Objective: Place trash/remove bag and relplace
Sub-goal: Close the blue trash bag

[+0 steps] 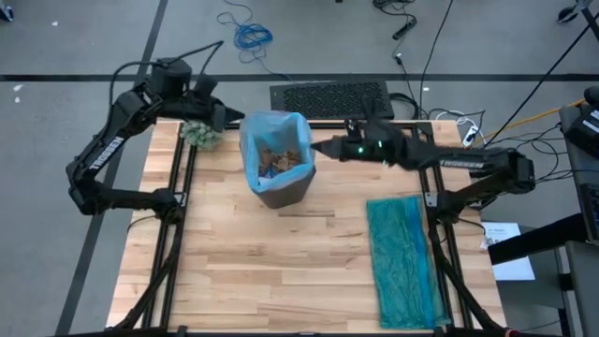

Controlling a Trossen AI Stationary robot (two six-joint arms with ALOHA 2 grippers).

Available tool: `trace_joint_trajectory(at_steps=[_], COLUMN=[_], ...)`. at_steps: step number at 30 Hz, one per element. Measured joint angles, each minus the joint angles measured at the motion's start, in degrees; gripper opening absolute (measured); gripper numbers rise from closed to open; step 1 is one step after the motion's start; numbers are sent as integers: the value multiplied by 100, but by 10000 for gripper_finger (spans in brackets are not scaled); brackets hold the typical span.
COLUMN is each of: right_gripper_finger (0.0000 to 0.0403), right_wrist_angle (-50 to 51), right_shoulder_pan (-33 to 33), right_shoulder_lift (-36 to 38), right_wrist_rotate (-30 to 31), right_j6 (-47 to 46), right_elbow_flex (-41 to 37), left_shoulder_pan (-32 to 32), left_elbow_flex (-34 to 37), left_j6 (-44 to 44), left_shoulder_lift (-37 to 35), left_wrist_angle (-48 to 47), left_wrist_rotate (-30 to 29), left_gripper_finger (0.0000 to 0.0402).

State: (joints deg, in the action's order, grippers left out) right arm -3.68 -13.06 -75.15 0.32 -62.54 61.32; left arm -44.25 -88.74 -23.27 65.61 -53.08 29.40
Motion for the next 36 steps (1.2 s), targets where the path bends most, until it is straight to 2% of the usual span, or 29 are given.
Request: trace_joint_trajectory(at_steps=[6,12,16,29,33,36], right_gripper_finger=[0,0,0,0,2,24], right_wrist_angle=[3479,5393,6148,8423,8349,7942], right_shoulder_pan=[-368,-505,-500,-258,-264,-447], right_shoulder_lift=[-290,-801,-1267,-2856,-3000,-2942], right_wrist_rotate=[-89,-34,-72,-22,-80,-344], right_j6=[1730,3166,3803,5755,5686,5526], right_elbow_flex=[2172,3776,4432,6406,6925,7217], left_shoulder_pan=[1,153,319,891,985,992], left_elbow_flex=[-187,-187,-187,-187,-187,-217], left_j6=[258,568,551,448,417,440], left_shoulder_lift=[-2,24,30,146,150,137], left_wrist_angle=[-526,-1454,-1473,-1820,-1773,-1793], left_wrist_rotate=[-489,-1312,-1825,-2645,-2660,-2661], left_gripper_finger=[0,0,0,0,0,0])
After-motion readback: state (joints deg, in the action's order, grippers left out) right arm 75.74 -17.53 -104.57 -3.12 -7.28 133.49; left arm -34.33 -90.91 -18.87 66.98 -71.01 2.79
